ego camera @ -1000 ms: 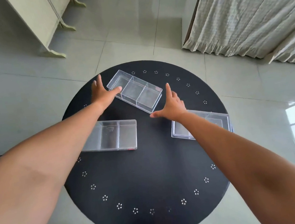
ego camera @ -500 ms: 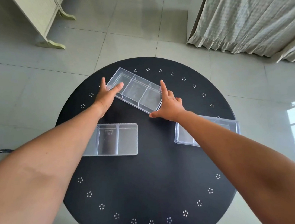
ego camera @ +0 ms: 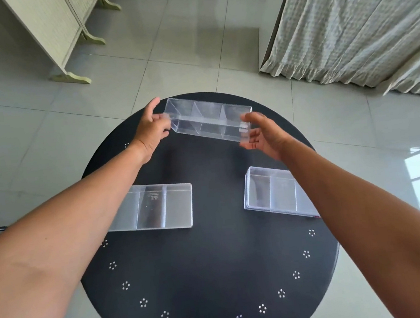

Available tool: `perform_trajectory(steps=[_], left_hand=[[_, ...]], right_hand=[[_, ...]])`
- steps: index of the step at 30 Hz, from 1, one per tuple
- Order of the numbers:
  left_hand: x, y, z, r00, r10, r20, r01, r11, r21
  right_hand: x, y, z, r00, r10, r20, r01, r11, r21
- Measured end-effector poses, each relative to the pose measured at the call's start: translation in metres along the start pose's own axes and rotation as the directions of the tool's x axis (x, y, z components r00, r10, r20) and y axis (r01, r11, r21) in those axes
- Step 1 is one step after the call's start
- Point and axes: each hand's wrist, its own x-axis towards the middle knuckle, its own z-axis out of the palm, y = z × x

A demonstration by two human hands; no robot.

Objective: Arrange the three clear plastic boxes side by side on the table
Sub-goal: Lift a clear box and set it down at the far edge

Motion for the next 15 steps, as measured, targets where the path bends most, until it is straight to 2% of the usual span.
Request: perform_trajectory(steps=[4,7,12,15], left_hand=[[0.008,0.005,0.006,0.987,-0.024,0.161,0.002,0.991,0.134],[0.013,0.005,0.009,0.967,-0.07,0.247,0.033,0.988,0.151],[0.016,0.003,0.016,0.97,-0.116,0.215,0.092,0.989,0.117],[0.017,0.001,0.025,0.978,-0.138,0.159,0.132,0.99,0.048]], right_hand=[[-0.005,0.001,-0.019,0.997,0.04,0.072,-0.048,0.992,0.113],[-0.006,0.0,-0.027,0.992,0.083,0.098,-0.097,0.984,0.148],[-0.005,-0.01,-0.032,0.98,0.197,-0.022,-0.197,0.98,0.007],[0.0,-0.012,-0.031,0.978,0.189,-0.091,-0.193,0.981,-0.032]])
